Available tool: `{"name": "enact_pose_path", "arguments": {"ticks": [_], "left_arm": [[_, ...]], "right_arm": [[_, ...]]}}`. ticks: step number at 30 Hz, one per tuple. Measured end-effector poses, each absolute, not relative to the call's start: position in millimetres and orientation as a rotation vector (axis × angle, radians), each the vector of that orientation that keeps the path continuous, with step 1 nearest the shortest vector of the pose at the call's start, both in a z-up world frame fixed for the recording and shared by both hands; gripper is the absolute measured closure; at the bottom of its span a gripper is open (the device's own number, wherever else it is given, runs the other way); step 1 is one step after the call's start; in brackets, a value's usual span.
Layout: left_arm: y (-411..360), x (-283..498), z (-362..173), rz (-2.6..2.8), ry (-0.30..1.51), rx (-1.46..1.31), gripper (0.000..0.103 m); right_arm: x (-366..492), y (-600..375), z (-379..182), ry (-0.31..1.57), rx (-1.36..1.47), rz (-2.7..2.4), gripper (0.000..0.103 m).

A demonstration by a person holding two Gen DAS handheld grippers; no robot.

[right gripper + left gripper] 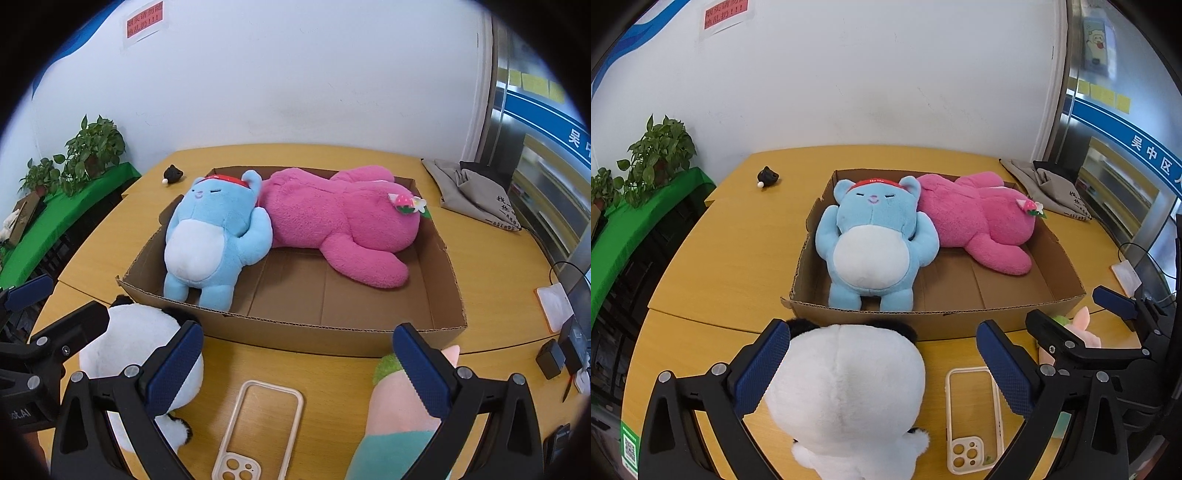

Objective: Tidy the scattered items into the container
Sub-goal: 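Move both tools toward the white panda plush on the table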

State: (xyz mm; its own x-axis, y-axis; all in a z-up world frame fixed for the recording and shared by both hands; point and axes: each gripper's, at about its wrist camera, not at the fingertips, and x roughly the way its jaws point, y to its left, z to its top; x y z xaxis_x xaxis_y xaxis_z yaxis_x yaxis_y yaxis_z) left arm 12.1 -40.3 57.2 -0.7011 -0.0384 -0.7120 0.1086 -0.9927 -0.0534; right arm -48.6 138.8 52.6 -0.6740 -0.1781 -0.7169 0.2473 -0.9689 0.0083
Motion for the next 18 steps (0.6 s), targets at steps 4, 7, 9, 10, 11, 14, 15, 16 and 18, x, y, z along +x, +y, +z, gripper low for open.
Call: {"name": "enact_pose_path", "arguments": {"ticks": [4, 7, 9, 10, 11, 14, 15, 16, 18], "left_arm": [[-40, 11, 56, -2.825, 0.148, 1.192, 0.001], [-39, 12, 55, -2.826, 0.139, 1.191, 0.001], [-39, 12, 53, -2.825, 0.138, 1.194, 0.001], [-39, 12, 53, -2.825, 0.14, 1.196, 0.001], [-39, 12, 52, -2.825, 0.143, 1.198, 0.001], [-40, 11, 50, -2.824, 0.152, 1.206, 0.001], [-40, 11, 49, -2.824, 0.154, 1.208, 0.001], [-40, 11, 49, -2.824, 0.153, 1.207, 0.001], [-40, 11, 49, -2.827, 0.154, 1.208, 0.001]], "right_arm": [[-50, 139, 48, 0.135, 1.149, -2.677, 0.001], [-50, 138, 45, 0.132, 1.157, -2.671, 0.001], [-49, 137, 44, 0.136, 1.16, -2.668, 0.001], [-49, 136, 44, 0.138, 1.161, -2.666, 0.001], [-49, 136, 43, 0.139, 1.162, -2.665, 0.001], [-49, 135, 41, 0.148, 1.172, -2.666, 0.001], [-49, 135, 41, 0.149, 1.174, -2.666, 0.001], [-49, 135, 41, 0.15, 1.176, -2.666, 0.001], [-49, 135, 40, 0.151, 1.178, -2.665, 0.001]]}}
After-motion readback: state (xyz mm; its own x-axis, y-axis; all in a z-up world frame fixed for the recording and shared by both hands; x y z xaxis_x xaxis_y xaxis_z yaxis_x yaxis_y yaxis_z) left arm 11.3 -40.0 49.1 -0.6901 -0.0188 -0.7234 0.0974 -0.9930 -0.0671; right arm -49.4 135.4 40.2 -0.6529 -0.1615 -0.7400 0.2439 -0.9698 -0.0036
